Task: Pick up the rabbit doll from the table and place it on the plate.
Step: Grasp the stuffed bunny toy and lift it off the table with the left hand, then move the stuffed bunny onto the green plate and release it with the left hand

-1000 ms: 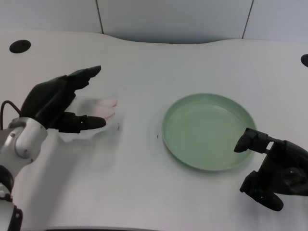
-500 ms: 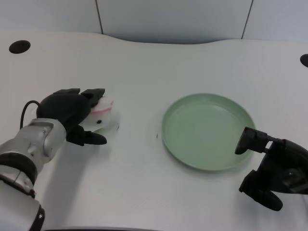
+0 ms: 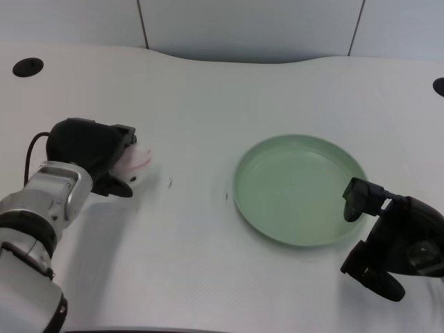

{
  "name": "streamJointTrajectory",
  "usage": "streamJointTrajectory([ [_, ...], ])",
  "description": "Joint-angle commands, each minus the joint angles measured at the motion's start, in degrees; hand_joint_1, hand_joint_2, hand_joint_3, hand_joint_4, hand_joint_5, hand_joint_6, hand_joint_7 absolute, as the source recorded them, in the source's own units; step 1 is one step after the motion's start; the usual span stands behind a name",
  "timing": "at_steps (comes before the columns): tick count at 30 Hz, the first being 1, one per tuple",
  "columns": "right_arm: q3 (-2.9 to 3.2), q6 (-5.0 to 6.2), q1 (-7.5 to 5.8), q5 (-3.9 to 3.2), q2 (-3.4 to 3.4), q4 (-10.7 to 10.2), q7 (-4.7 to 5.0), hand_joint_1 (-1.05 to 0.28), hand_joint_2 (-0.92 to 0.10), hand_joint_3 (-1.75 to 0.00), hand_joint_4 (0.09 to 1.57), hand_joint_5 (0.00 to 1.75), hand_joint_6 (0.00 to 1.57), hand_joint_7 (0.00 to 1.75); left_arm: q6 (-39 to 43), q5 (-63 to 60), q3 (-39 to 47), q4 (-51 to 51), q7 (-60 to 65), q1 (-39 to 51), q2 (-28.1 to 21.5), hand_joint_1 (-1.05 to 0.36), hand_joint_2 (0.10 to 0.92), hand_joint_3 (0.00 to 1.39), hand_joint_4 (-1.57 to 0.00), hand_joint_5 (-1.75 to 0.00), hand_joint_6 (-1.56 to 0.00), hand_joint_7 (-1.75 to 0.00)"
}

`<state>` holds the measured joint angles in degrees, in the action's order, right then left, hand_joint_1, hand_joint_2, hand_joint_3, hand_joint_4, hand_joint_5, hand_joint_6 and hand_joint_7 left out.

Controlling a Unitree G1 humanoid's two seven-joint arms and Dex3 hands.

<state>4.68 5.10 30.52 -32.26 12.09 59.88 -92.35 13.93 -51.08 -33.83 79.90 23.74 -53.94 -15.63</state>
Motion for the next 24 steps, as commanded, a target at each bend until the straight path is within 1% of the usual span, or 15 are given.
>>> streamJointTrajectory([
  [1, -0.64, 0.52, -1.13, -0.92, 1.37, -0.8, -0.15, -0.71, -0.84, -0.01, 1.13, 1.75, 0.91, 1.74, -0.5, -0.6, -0.7, 0.7, 1.6, -0.6, -1.0, -0.62, 0.92, 0.13, -0.8, -1.71, -0.72, -1.43],
  [2, -0.86, 0.61, -1.3, -1.79, 1.23, -1.1, -0.15, -0.72, -0.84, -0.01, 1.13, 1.75, 0.91, 1.75, -0.4, 0.8, 0.6, 0.7, -0.1, -1.0, -0.8, -0.61, 0.921, 0.14, -0.81, -1.73, -0.72, -1.46],
  [3, -0.87, 0.7, -1.43, -1.98, 1.21, -1.4, -0.15, -0.71, -0.85, -0.02, 1.13, 1.75, 0.89, 1.73, -0.2, 2.9, 2.7, 0.7, -1.9, -1.5, -0.6, -0.56, 0.921, 0.27, -0.77, -1.55, -0.72, -1.27],
  [5, -0.83, 0.64, -1.59, -2.15, 1.24, -1.8, -0.15, -0.75, -0.84, -0.01, 1.14, 1.75, 0.9, 1.74, 0.5, 6.1, 5.8, 0.5, -4.0, -2.4, -0.2, -0.5, 0.921, 0.39, -0.92, -0.88, -0.89, -0.59],
  [6, -0.86, 0.32, -1.61, -2.23, 1.29, -2.0, -0.15, -0.75, -0.84, -0.01, 1.14, 1.75, 0.9, 1.74, 1.3, 7.1, 6.7, 0.3, -3.5, -2.7, -0.1, -0.48, 0.921, 0.4, -0.95, -0.84, -0.96, -0.45],
  [7, -0.93, -0.38, -1.64, -2.48, 1.31, -2.1, -0.15, -0.73, -0.84, -0.01, 1.14, 1.75, 0.89, 1.74, 2.1, 7.5, 7.3, 0.2, -3.0, -3.0, -0.1, -0.46, 0.921, 0.4, -0.91, -1.02, -0.98, -0.5],
  [8, -0.99, -0.9, -1.66, -2.67, 1.32, -2.2, -0.15, -0.71, -0.84, -0.01, 1.15, 1.75, 0.9, 1.73, 2.6, 7.8, 7.6, 0.1, -2.6, -3.2, 0.0, -0.46, 0.921, 0.41, -0.83, -1.25, -0.88, -0.77],
  [9, -1.05, -1.22, -1.69, -2.79, 1.32, -2.3, -0.15, -0.7, -0.84, -0.01, 1.15, 1.75, 0.9, 1.73, 2.9, 7.8, 7.7, 0.1, -2.4, -3.3, 0.0, -0.45, 0.921, 0.42, -0.8, -1.33, -0.83, -0.89],
  [12, -0.54, 0.22, -1.73, -2.3, 1.25, -2.1, -0.15, -0.74, -0.84, -0.01, 1.15, 1.75, 0.91, 1.74, 5.4, 7.9, 8.1, -0.2, -1.6, -5.8, 0.7, -0.49, 0.921, 0.47, -0.81, -1.25, -0.8, -0.89],
  [15, -0.89, -0.66, -1.65, -2.22, 1.46, -2.0, -0.15, -0.74, -0.84, -0.01, 1.15, 1.75, 0.93, 1.75, 6.9, 7.8, 8.2, -0.2, -0.8, -7.0, 1.2, -0.49, 0.921, 0.48, -0.8, -1.37, -0.78, -0.98],
  [16, -0.86, -0.37, -1.76, -2.09, 1.43, -2.1, -0.15, -0.74, -0.84, -0.01, 1.15, 1.75, 0.93, 1.75, 8.1, 8.3, 8.7, -0.3, -1.0, -8.0, 1.9, -0.49, 0.921, 0.49, -0.79, -1.38, -0.78, -0.99],
  [17, -0.81, -0.09, -1.85, -1.98, 1.4, -2.2, -0.15, -0.73, -0.84, -0.01, 1.15, 1.75, 0.93, 1.75, 9.0, 8.7, 9.1, -0.4, -1.2, -8.8, 2.4, -0.5, 0.921, 0.48, -0.75, -1.59, -0.71, -1.23],
  [18, -0.78, 0.1, -1.92, -1.91, 1.38, -2.2, -0.15, -0.72, -0.84, -0.01, 1.15, 1.75, 0.93, 1.75, 9.6, 8.9, 9.4, -0.5, -1.3, -9.3, 2.8, -0.5, 0.921, 0.47, -0.73, -1.67, -0.68, -1.33],
  [21, -0.89, 0.74, -1.85, -1.9, 1.21, -2.0, -0.15, -0.74, -0.85, -0.01, 1.15, 1.75, 0.91, 1.75, 12.4, 10.9, 10.9, -0.7, -2.6, -11.3, 4.8, -0.52, 0.921, 0.48, -0.75, -1.74, -0.57, -1.65],
  [24, -1.15, 1.87, -1.59, -1.92, 1.1, -1.7, -0.15, -0.75, -0.87, -0.02, 1.15, 1.75, 0.91, 1.75, 13.8, 12.3, 11.8, -0.8, -4.1, -12.5, 6.5, -0.55, 0.921, 0.5, -0.75, -1.75, -0.55, -1.74],
])
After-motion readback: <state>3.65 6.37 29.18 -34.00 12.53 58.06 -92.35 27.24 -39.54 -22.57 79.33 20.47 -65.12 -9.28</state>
